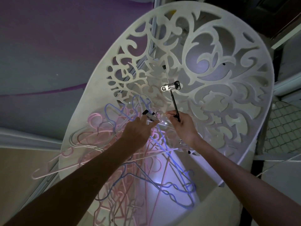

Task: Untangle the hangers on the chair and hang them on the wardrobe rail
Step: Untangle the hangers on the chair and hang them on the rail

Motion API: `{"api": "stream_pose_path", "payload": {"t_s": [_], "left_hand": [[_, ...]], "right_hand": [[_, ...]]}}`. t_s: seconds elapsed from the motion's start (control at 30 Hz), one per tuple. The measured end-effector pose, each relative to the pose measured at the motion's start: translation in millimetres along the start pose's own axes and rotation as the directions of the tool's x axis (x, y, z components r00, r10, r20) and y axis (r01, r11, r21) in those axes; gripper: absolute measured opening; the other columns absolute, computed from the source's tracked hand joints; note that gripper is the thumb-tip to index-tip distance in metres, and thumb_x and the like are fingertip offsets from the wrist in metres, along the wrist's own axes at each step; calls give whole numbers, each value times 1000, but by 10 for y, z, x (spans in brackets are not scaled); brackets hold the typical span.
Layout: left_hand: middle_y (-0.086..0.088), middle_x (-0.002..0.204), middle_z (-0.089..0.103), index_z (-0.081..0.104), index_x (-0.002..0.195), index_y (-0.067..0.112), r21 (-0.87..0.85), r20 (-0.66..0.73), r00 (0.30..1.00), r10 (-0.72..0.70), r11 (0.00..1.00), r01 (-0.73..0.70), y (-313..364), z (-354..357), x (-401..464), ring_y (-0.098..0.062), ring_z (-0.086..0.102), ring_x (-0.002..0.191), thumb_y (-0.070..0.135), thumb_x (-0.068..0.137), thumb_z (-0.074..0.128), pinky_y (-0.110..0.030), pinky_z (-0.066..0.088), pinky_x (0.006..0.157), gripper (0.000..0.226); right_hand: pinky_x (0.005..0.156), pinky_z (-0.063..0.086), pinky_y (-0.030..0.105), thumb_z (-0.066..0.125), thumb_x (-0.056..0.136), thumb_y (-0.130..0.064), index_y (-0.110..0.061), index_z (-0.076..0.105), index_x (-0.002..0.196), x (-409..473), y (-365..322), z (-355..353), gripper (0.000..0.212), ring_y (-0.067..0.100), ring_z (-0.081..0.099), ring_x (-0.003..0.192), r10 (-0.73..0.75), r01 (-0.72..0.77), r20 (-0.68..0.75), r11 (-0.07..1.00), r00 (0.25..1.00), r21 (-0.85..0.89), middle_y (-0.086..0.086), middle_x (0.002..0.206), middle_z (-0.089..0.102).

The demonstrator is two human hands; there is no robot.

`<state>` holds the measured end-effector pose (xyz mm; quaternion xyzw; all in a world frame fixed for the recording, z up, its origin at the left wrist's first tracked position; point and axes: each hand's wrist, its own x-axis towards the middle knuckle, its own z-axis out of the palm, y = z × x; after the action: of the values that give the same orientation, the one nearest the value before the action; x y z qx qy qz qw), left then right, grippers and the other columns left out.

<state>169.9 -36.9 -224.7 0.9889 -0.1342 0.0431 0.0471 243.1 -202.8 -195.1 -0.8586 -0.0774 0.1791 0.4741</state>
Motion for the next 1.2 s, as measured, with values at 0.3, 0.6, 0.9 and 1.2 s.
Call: {"api": "stream_pose_path", "payload": {"t_s": [0.3, 0.6, 0.9, 1.2], "left_hand": [[-17, 87, 70, 73, 101, 24, -26, 65, 998, -12, 1000, 14, 23, -39, -60, -20, 57, 43, 11, 69, 58, -15, 27, 34, 39], [-3, 129, 55, 31, 143, 40, -156, 339, 879, -337, 901, 406, 10, -512, -35, -22, 59, 107, 1, 93, 35, -30, 43, 85, 63], [-11, 93, 67, 45, 109, 6, -580, 157, 862, -482, 662, 475, -269, -698, -6, -35, 66, 82, 3, 85, 50, -39, 52, 67, 25], [-7, 107, 69, 54, 125, 27, -766, 324, 782, -533, 338, 547, -415, -1129, -101, -32, 69, 92, -1, 90, 50, -45, 53, 87, 44]], "right_hand": [[46, 28, 21, 56, 92, -14, 0, 66, 105, 308, -480, -169, 21, 1, 31, 31, 151, -160, 87, 980, 985, 118, -12, 41, 38], [43, 32, 10, 51, 95, -13, -9, 64, 103, -124, -509, -427, 16, 0, 37, 37, 78, -81, 22, 984, 997, 157, -18, 37, 43], [55, 37, 18, 59, 89, -17, -9, 70, 91, -257, -304, -157, 14, 5, 51, 57, 214, -215, -128, 977, 968, 8, -9, 63, 56], [38, 32, 12, 53, 93, -15, -6, 68, 91, -574, -574, -243, 17, 9, 35, 46, 384, -390, 70, 914, 921, 110, -2, 56, 38]]}}
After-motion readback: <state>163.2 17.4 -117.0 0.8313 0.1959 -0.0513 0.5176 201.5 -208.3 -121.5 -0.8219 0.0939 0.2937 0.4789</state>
